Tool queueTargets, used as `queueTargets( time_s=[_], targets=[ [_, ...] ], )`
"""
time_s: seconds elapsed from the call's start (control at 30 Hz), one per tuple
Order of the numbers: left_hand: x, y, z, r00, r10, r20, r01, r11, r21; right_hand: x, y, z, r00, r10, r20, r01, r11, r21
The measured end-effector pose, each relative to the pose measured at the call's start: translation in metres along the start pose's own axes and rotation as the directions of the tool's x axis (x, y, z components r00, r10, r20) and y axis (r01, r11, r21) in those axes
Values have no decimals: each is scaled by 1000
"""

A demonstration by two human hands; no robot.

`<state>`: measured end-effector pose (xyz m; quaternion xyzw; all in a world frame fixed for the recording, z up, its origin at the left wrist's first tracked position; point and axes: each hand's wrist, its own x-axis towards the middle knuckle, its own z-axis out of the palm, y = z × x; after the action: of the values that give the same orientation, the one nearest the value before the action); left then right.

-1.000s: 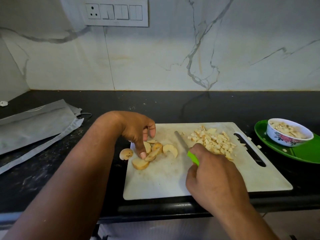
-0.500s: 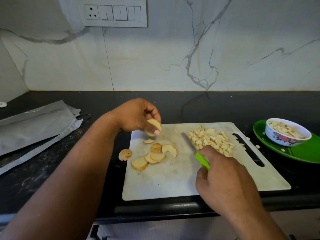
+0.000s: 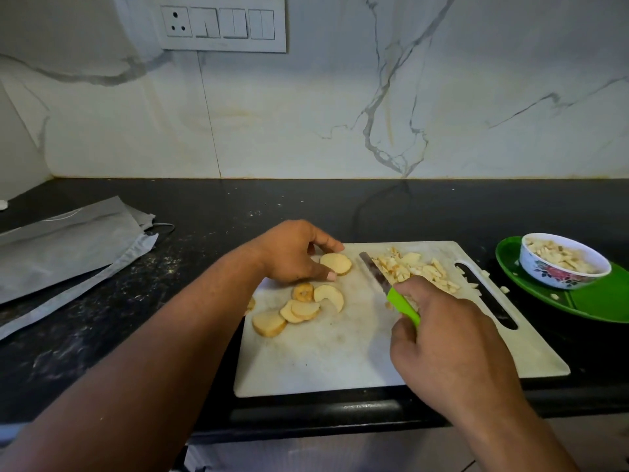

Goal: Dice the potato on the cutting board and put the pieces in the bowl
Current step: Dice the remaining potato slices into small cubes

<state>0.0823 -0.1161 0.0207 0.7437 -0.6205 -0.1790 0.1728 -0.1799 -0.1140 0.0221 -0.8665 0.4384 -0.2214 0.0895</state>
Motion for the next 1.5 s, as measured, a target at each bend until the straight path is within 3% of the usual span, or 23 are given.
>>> queueTargets(
  time_s=[0.23,0.5,0.97,1.5],
  targets=[
    [6,8,13,994,-33,-102,28,998,-53,14,-8,4,999,-40,0,40,999,-14],
    [4,20,10,996,-67,-56,72,993,91,26,-16,2,998,-37,57,41,996,-75],
    [6,19,16,986,-138,-96,132,989,-64,37,-21,-7,992,-63,109,80,983,-163],
    [7,32,21,957,-220,-188,222,975,-7,38,-20,-13,992,-32,123,53,985,-167]
  ],
)
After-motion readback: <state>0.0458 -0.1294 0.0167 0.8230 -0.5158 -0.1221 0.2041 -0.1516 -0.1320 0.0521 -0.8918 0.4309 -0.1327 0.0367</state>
